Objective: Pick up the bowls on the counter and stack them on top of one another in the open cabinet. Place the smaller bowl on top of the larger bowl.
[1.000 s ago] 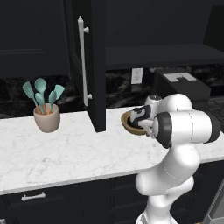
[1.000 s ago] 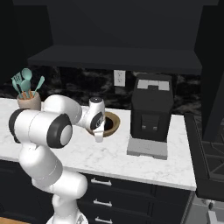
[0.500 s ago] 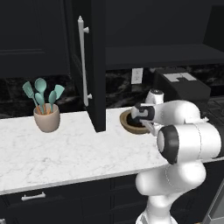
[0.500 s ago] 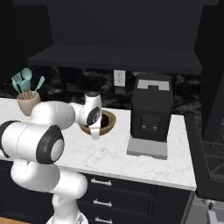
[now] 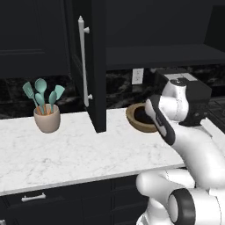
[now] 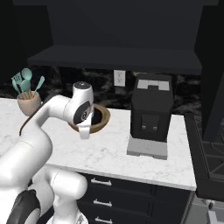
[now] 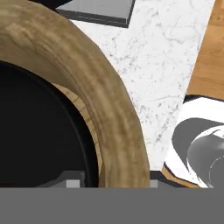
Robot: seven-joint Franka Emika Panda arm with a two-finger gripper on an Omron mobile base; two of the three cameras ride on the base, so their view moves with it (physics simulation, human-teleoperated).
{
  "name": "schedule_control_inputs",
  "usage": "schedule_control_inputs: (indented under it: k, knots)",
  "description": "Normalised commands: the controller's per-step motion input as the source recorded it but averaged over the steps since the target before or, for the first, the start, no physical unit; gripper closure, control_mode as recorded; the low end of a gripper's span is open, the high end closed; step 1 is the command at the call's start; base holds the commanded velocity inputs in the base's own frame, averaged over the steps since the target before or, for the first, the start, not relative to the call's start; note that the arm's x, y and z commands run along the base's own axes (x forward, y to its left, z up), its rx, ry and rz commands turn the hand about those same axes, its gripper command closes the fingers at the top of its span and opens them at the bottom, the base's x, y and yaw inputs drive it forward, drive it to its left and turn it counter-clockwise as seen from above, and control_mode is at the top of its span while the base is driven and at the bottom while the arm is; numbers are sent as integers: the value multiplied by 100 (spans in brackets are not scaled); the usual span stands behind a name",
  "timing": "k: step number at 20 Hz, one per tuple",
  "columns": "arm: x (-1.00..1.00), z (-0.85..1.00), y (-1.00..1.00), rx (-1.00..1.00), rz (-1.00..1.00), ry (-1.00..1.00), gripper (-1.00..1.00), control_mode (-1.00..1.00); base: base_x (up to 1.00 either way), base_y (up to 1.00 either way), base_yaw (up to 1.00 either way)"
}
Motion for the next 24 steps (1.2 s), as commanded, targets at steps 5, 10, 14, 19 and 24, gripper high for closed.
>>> schedule_control_inputs:
  k: [5, 10, 14, 19, 24]
  knots:
    - [-100, 100, 0, 4, 0, -18, 100, -100, 0, 0, 0]
    - [-85, 100, -2, -1, 0, -36, 100, -100, 0, 0, 0]
    - [-51, 100, -14, -1, 0, -43, 100, -100, 0, 0, 0]
    - [-12, 100, -22, 0, 0, -28, 100, -100, 0, 0, 0]
    - [61, 100, -38, 3, -1, -7, 100, -100, 0, 0, 0]
